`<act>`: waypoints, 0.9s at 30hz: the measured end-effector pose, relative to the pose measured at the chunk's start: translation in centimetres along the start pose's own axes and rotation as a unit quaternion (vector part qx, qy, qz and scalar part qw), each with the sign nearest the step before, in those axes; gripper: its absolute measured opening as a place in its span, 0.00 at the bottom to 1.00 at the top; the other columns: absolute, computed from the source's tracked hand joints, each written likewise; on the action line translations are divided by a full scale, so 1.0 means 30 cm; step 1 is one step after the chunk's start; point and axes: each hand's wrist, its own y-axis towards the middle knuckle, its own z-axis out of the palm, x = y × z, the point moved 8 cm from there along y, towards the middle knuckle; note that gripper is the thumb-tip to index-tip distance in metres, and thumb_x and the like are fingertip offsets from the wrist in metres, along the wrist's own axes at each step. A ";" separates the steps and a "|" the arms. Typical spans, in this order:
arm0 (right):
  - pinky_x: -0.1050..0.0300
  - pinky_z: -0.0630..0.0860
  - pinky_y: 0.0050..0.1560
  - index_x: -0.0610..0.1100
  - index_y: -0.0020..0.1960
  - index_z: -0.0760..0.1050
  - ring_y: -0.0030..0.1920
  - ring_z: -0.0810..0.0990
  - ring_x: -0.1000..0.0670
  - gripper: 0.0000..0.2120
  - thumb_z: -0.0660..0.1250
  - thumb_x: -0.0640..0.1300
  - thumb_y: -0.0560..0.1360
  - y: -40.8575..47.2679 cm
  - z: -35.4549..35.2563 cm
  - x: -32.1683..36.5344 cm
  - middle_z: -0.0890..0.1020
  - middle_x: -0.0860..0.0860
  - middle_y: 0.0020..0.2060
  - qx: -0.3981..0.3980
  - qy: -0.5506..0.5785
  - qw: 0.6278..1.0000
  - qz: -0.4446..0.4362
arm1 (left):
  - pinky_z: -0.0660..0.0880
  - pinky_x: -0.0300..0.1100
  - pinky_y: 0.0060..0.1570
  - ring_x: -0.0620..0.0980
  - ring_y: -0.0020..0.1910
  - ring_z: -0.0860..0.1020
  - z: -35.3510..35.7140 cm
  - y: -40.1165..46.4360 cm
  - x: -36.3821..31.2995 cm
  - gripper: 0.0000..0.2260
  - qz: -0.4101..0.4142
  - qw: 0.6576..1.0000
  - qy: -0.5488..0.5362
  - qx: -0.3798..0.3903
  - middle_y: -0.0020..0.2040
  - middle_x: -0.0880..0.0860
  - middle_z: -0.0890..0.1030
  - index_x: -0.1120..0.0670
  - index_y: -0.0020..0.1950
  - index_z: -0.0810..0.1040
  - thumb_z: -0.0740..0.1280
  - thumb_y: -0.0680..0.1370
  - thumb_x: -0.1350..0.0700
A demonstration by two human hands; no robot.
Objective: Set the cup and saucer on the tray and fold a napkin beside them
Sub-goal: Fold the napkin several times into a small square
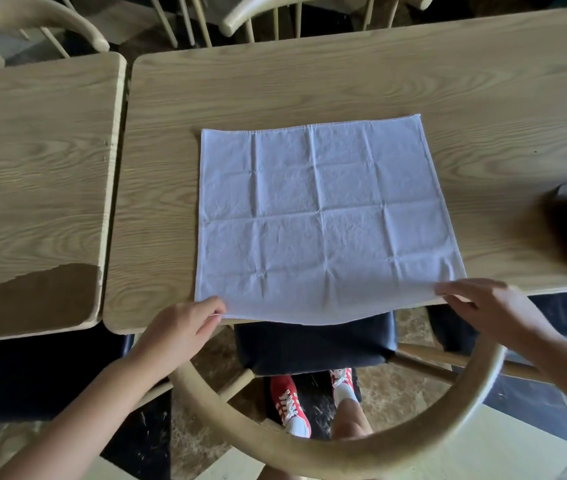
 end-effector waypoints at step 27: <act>0.52 0.68 0.56 0.36 0.43 0.81 0.53 0.77 0.39 0.04 0.71 0.35 0.68 0.693 -0.119 -0.125 0.81 0.38 0.48 0.022 -0.040 0.998 0.035 | 0.65 0.40 0.60 0.55 0.62 0.75 -0.333 0.664 0.240 0.05 -0.054 0.984 -0.097 -0.142 0.60 0.58 0.79 0.58 0.42 0.81 0.67 0.73 0.66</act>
